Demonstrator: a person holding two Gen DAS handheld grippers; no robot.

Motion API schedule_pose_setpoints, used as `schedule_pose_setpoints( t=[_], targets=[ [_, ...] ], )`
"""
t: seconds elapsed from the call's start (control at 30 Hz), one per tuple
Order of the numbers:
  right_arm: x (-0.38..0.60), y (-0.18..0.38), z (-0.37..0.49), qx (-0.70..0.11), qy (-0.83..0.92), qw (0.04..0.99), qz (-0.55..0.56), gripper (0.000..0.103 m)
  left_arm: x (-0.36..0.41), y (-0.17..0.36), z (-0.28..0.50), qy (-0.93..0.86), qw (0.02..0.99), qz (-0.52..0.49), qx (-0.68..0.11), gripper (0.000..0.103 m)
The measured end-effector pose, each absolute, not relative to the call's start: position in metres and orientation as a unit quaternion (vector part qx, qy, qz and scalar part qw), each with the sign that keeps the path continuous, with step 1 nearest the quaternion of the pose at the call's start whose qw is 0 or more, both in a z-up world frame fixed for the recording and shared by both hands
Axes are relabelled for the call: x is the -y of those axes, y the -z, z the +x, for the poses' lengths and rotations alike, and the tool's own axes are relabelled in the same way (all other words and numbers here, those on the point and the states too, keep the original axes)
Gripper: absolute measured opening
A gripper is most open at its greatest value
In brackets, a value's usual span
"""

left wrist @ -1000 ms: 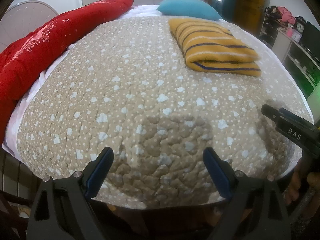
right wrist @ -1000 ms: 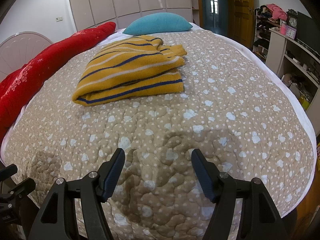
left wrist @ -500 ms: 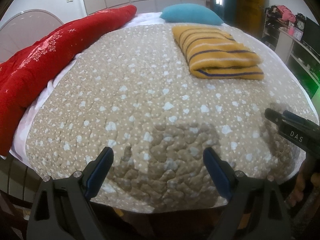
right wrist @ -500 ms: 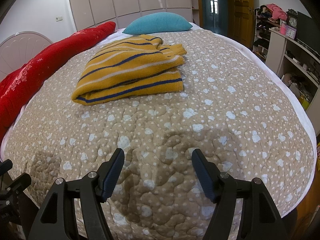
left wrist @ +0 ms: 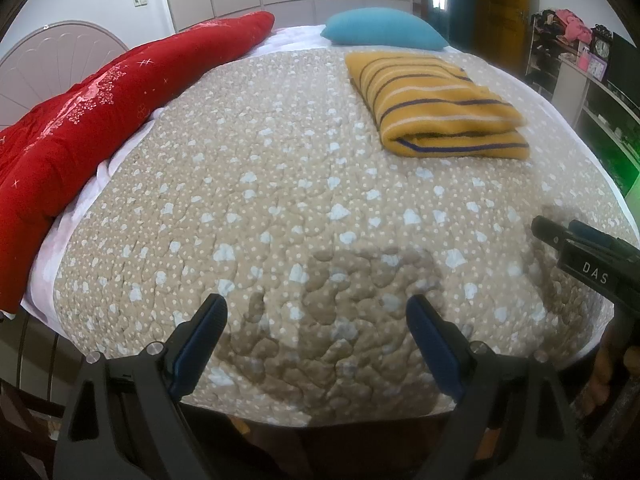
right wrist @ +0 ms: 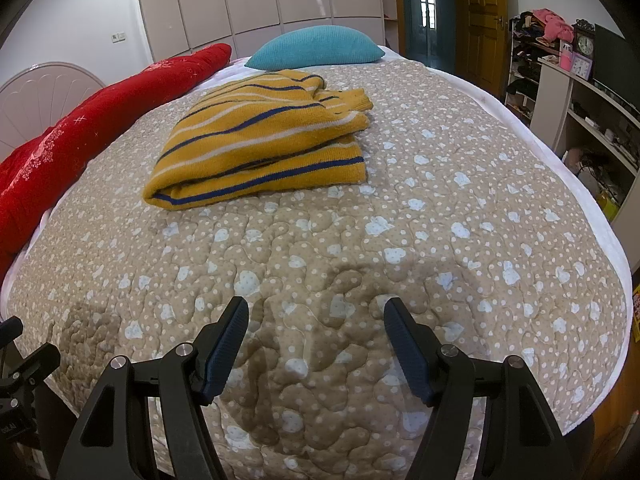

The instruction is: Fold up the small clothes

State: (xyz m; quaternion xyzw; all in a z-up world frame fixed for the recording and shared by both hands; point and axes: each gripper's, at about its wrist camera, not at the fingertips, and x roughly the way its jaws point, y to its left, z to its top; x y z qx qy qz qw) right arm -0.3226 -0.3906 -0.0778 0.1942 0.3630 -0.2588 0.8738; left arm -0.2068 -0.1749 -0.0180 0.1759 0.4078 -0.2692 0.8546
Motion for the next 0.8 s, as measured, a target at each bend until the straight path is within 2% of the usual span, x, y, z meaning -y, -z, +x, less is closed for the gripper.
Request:
schedule_pose_setpoints(
  t=[0.8],
  targets=[
    [0.3902, 0.0792, -0.3227, -0.363, 0.259, 0.874, 0.194, 0.076, 0.177, 0.0265, -0.2053, 0.268, 0.849, 0.177, -0.42, 0.09]
  ],
)
